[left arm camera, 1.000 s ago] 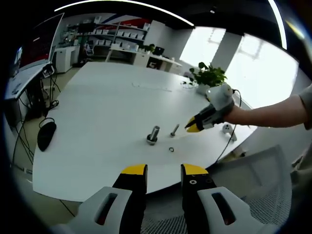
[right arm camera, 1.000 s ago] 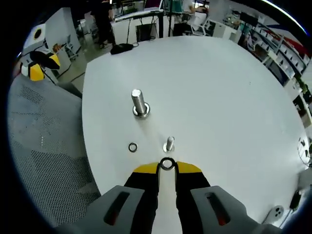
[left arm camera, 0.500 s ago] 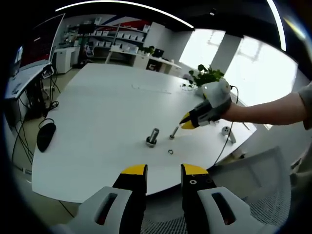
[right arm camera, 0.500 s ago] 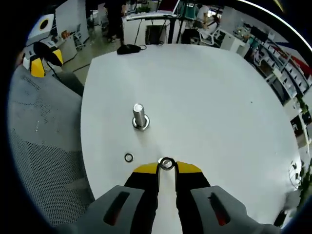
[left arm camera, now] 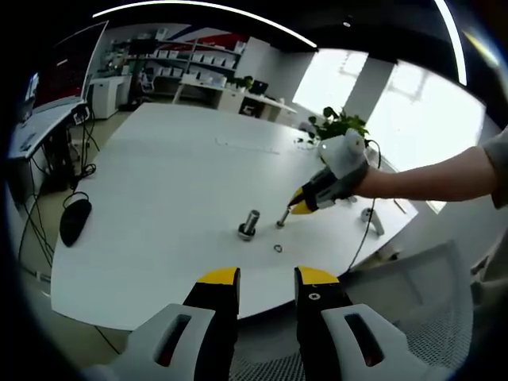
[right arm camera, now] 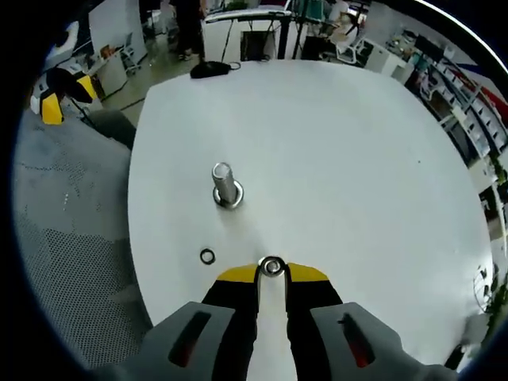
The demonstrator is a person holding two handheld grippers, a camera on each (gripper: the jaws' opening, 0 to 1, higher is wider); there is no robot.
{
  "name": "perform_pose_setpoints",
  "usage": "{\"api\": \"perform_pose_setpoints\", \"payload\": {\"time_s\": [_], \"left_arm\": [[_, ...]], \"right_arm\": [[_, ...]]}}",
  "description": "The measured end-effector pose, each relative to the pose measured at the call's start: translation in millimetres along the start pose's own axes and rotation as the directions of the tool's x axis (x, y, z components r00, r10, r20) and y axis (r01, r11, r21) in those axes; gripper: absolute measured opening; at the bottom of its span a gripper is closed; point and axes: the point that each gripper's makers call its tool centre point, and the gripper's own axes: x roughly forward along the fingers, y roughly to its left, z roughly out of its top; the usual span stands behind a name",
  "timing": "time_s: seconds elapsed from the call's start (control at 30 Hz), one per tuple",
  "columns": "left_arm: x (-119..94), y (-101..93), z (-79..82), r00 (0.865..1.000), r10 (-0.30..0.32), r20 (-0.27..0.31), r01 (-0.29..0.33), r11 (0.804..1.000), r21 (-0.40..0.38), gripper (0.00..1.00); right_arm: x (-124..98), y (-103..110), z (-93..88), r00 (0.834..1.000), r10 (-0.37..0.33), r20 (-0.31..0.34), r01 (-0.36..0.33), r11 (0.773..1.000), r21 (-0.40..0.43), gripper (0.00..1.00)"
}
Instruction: Place the washer onto the threaded stud by aligning its center hole with the stud, sliding it down to the base, and recovering from edge contact or off-axis alignment until the washer reaches the visible bottom stop.
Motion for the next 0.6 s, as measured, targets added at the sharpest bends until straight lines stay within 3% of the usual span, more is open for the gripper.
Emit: {"api": "perform_pose_setpoints", "payload": {"time_s": [0.17,0.6], "left_arm": [[0.6,-0.1,-0.2,1.000,-0.003,-0.003,0.003,1.000,0.001,0.25],[1.2,-0.7,-1.6,1.000,-0.008,-0.013,0.008,1.000,-0.001,0.25]], "right_arm": [[1.9,2.8,-1.0,1.000,0.008,-0.020,-0.008,1.000,-0.028,0.13],[20.1,0.2,-10.0,0.996,0.046,-0.080,-0.047,0.999,-0.011,0.14]]}}
